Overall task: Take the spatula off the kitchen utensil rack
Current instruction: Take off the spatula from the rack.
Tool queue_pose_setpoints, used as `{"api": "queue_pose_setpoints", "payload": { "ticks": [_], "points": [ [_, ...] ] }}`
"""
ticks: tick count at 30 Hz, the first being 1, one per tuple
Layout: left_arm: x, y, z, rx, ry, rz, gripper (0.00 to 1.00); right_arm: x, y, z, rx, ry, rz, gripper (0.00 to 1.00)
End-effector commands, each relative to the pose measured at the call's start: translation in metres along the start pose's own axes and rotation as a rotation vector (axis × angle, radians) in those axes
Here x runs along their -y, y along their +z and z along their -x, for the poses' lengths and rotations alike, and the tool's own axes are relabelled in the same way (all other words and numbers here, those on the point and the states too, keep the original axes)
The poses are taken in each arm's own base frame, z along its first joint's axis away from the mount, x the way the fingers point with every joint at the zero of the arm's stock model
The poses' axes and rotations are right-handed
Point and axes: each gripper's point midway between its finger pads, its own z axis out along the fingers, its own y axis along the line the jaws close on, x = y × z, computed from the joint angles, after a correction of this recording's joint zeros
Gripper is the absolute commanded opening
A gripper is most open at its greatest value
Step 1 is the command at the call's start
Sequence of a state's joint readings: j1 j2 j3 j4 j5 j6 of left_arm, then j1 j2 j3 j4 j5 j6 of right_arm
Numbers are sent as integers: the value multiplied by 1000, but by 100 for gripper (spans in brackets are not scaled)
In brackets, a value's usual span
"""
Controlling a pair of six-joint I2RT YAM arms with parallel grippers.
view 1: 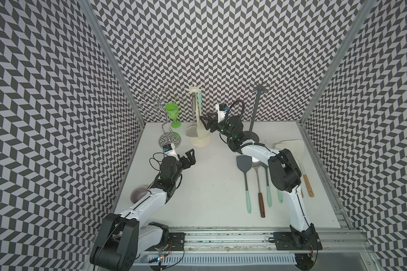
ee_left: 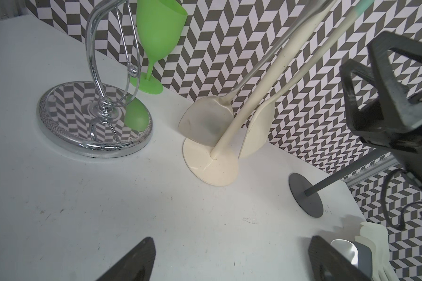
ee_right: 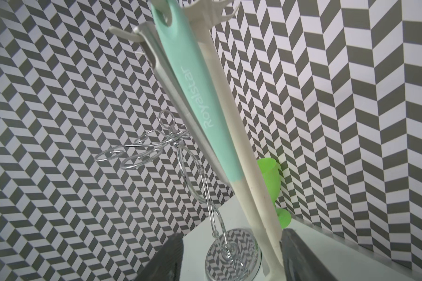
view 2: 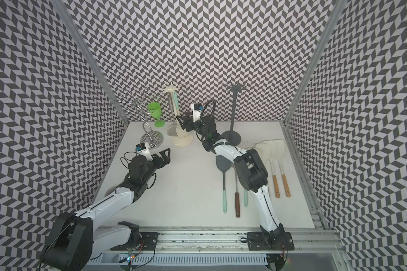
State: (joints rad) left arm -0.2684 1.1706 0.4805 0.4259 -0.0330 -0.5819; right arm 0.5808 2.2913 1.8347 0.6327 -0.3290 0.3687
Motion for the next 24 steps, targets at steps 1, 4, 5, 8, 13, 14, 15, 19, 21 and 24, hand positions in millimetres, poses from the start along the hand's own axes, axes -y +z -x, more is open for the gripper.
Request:
{"api": "queue_pose_setpoints", "payload": {
  "ticks": [1,4,5,8,13,14,15,19,21,24],
  "points": [
    [4,-1,4,18,-5,-21,100,-1,10,5,45,20,29,63],
    [4,-2,5,21,-5,-20,100,1,17,2,55,30,42,57],
    [4,-2,5,22,-6,-21,100,2,20,1,56,31,40,52],
    [5,-2,5,22,-5,-24,100,6,24,1,66,16,30,45],
    [3,1,0,9,-6,-25,100,6,30,-2,62,-61,0,39],
    [3,3,-1,4,-8,-26,100,6,31,-3,57,-74,-3,37],
    [4,4,-1,2,-6,-28,100,7,32,-3,55,-81,-5,37],
    [3,5,-2,-1,-3,-22,100,9,33,-5,53,-100,-20,33],
    [3,3,0,3,-1,-20,100,7,37,-6,44,-112,-20,30],
    [6,0,4,16,-2,-30,100,4,39,-6,39,-135,-31,21]
  ]
}}
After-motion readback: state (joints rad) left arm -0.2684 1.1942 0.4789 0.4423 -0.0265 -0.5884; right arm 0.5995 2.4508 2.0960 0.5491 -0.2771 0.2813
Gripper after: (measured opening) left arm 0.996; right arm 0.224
